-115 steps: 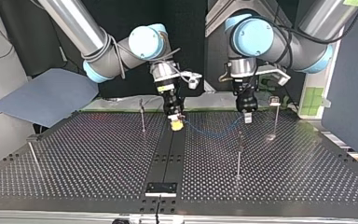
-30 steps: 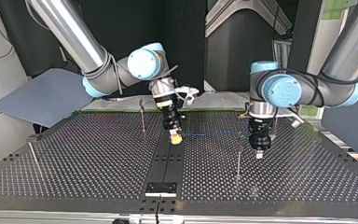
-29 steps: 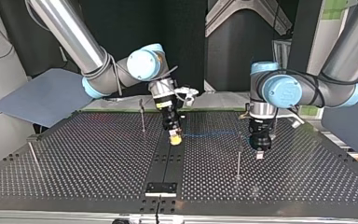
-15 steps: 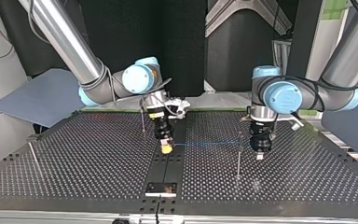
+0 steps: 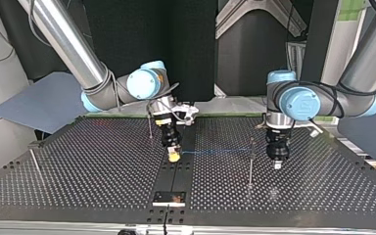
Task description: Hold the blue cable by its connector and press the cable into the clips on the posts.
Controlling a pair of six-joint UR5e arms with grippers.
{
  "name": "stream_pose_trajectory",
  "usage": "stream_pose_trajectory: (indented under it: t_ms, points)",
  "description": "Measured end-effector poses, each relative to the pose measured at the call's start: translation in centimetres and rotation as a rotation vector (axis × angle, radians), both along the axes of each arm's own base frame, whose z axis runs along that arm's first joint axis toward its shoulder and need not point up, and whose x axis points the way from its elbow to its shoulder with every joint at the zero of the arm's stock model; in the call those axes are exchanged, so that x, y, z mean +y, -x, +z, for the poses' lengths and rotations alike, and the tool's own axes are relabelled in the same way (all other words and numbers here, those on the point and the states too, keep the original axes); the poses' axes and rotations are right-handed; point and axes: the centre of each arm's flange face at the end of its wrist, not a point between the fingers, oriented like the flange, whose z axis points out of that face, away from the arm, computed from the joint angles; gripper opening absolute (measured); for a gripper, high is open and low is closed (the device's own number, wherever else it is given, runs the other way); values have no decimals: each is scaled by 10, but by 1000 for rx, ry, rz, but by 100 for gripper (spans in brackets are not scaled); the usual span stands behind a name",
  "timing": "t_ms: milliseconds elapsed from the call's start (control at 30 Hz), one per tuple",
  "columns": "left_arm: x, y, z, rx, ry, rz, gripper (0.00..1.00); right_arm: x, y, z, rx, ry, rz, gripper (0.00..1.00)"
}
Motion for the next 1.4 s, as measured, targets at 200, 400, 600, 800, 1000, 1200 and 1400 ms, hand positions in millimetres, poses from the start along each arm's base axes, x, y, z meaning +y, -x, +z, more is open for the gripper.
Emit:
stream_pose_trajectory:
  t_ms: [200, 400, 600, 800, 1000, 1200, 1400]
  points:
    - [0, 2, -1, 15, -16, 9, 77, -2, 2, 0, 2, -3, -3, 0]
    - [-2, 4, -3, 35, 6, -1, 100, -8, 7, 0, 3, -5, -15, 0]
    - [-4, 11, -8, 89, -12, 26, 100, -12, 11, -1, 6, -4, -22, 0]
    - [-6, 27, -10, 132, 15, 61, 100, -13, 11, -1, 6, -4, -23, 0]
    - [-6, 54, -11, 177, 58, 79, 100, -13, 11, -1, 6, -4, -23, 0]
    - [-9, 80, -11, 204, 102, 59, 100, -9, 8, -1, 8, -4, -12, 0]
    - [-17, 108, -11, 235, 96, 31, 100, -7, 7, -1, 8, -6, -8, 0]
